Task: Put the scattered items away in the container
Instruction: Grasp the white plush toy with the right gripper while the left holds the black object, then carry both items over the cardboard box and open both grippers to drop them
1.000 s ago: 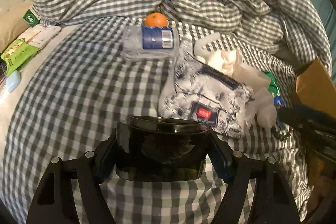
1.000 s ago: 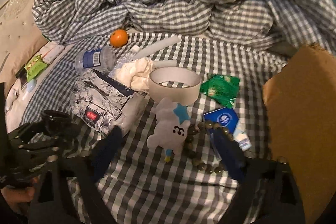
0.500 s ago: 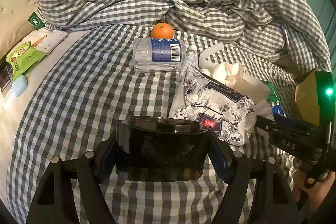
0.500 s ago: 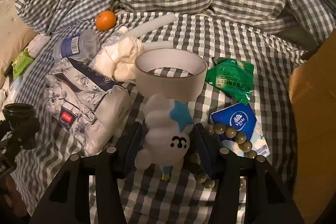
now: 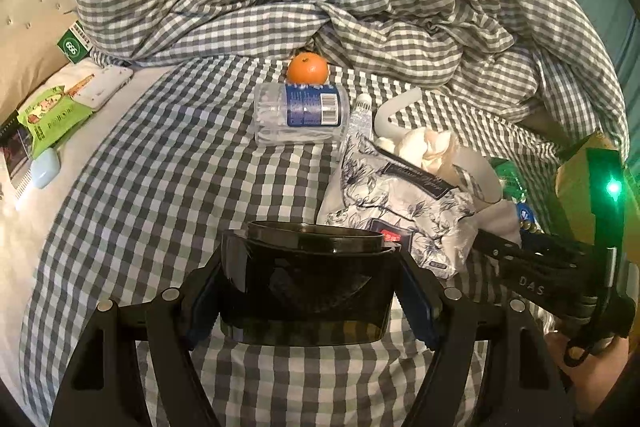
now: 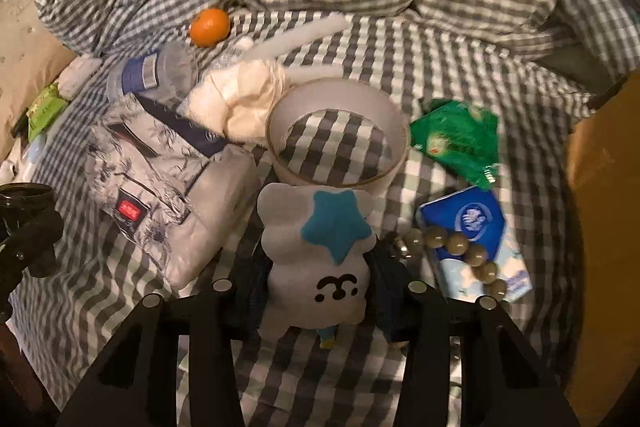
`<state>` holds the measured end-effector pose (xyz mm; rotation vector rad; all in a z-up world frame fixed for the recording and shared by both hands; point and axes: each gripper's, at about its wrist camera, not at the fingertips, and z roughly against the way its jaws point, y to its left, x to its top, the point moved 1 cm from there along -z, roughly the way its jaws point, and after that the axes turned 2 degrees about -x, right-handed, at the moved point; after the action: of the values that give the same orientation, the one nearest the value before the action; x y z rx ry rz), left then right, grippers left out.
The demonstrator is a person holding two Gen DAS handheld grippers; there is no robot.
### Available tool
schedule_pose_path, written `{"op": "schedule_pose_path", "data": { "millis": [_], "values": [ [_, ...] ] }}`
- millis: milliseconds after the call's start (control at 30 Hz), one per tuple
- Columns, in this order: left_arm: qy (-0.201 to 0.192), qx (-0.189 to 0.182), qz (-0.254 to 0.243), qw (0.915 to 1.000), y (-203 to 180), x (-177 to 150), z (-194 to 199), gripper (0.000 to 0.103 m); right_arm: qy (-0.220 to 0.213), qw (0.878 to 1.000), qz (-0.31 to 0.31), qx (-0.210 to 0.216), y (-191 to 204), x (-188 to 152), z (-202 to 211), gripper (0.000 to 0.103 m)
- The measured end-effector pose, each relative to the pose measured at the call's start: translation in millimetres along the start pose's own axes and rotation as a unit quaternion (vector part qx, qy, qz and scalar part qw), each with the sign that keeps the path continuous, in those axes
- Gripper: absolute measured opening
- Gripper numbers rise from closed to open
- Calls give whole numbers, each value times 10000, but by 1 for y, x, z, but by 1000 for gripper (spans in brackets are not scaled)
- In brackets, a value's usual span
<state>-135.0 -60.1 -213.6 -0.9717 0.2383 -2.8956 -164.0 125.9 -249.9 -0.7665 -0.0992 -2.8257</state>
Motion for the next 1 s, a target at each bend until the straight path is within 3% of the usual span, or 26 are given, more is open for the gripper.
{"op": "schedule_pose_path", "data": {
  "millis": [433, 1000],
  "values": [
    [-505, -80, -257, 9984, -36, 17, 65, 78, -956, 9952, -155, 102, -8, 1, 105, 43],
    [-1443, -372, -729, 9861, -118, 24, 173, 78, -2092, 9772, -338, -144, -47, -26, 266, 43]
  ]
}}
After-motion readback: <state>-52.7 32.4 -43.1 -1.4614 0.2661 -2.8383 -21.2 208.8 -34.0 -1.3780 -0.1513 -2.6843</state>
